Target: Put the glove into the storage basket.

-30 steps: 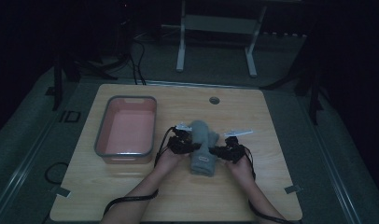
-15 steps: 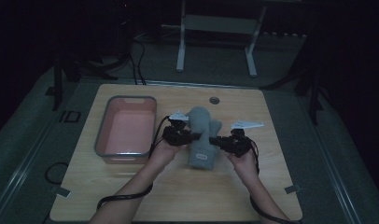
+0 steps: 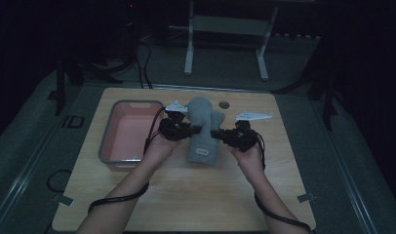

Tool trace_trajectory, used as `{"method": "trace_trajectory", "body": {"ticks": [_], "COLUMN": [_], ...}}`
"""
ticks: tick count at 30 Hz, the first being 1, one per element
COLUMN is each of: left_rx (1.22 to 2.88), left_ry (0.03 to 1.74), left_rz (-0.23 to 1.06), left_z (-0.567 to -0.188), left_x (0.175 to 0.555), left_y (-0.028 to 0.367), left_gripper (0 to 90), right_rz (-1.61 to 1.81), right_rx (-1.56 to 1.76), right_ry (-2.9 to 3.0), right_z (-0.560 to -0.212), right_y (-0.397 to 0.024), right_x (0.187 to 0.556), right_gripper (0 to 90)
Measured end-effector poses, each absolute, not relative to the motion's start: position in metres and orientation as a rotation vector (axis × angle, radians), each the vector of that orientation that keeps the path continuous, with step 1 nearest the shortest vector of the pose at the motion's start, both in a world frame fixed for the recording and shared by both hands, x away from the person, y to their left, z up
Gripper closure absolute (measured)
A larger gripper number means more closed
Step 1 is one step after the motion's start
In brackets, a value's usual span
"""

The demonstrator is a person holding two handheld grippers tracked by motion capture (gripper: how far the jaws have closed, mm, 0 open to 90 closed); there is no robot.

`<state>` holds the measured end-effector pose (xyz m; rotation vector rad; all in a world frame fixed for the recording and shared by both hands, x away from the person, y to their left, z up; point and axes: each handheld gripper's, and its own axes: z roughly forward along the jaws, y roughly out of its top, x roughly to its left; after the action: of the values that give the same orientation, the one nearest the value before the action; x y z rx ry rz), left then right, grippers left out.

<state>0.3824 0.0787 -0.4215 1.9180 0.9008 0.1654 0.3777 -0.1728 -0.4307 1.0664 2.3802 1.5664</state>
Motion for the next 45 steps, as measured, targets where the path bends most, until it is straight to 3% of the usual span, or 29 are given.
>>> {"method": "trace_trajectory", "body": {"ticks": [11, 28, 35, 45], "left_rx": [1.884, 1.874, 1.849, 1.879], "left_ry": [0.926, 1.083, 1.155, 1.293], "left_rz": [0.191, 0.315, 0.294, 0.236], "left_z": [-0.402, -0.390, -0.415, -0.473], "left_x": [0.386, 0.377, 0.381, 0.392], "left_y": [0.133, 0.243, 0.266, 0.264], "left_gripper": [78.8, 78.7, 78.7, 78.6], "right_rz": [1.603, 1.651, 1.642, 1.421], "right_rx": [1.013, 0.906, 0.921, 0.995], "right_ry": [2.408, 2.505, 2.541, 2.602], "right_z": [-0.408, -0.399, -0.419, -0.475], "right_y": [-0.124, -0.003, 0.026, 0.045], "right_x": [0.391, 0.410, 0.421, 0.428], "right_gripper": [82.0, 82.1, 82.1, 82.1]}}
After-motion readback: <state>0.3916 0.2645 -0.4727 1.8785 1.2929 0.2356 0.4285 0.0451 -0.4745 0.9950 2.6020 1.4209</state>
